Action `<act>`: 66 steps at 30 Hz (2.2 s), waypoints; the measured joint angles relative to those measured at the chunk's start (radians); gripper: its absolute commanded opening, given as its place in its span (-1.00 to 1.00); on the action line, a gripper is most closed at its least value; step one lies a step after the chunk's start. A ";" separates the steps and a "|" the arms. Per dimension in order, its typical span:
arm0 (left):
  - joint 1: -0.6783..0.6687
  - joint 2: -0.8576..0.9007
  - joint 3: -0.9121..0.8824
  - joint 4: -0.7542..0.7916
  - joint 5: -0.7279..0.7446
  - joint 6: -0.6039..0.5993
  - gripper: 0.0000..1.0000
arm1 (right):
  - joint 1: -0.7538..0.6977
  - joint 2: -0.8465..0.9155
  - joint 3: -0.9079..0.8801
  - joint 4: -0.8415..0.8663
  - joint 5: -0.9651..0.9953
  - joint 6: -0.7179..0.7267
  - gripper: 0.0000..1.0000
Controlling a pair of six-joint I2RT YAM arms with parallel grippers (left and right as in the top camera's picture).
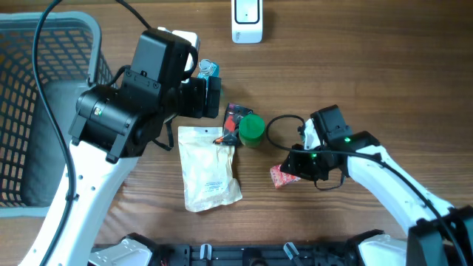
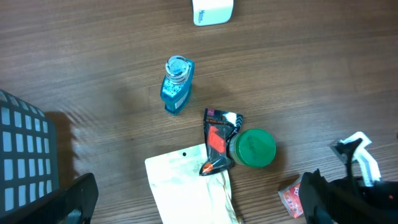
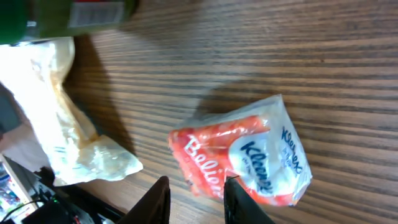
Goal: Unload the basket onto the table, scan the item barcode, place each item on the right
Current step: 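Lower the right gripper over the tissue pack and close on it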
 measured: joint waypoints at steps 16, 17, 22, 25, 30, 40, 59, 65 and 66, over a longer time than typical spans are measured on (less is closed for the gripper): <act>0.000 0.000 0.000 0.000 0.000 0.000 1.00 | 0.000 -0.016 0.000 -0.032 0.132 0.020 -0.90; 0.000 0.000 0.000 0.000 0.000 0.000 1.00 | 0.000 -0.011 0.000 -0.032 0.138 0.020 -0.91; 0.000 0.000 0.000 0.000 0.000 0.000 1.00 | 0.000 -0.003 -0.002 -0.029 0.150 0.019 -0.91; 0.000 0.000 0.000 0.000 0.000 0.000 1.00 | 0.000 -0.003 -0.020 -0.008 0.151 0.020 -0.91; 0.000 0.000 0.000 0.000 0.000 0.000 1.00 | 0.000 -0.003 -0.054 0.015 0.160 0.024 -0.91; 0.000 0.000 0.000 -0.013 0.000 0.000 1.00 | 0.000 -0.003 -0.054 0.014 0.212 0.055 -0.91; 0.000 -0.019 0.000 0.037 -0.090 0.000 1.00 | 0.004 -0.144 0.013 -0.154 0.256 0.045 0.99; 0.000 -0.115 0.000 0.082 -0.115 0.000 1.00 | 0.092 -0.143 0.013 -0.103 0.343 0.036 1.00; 0.000 -0.129 0.000 0.082 -0.117 0.000 1.00 | 0.110 -0.141 0.013 -0.089 0.354 0.035 0.99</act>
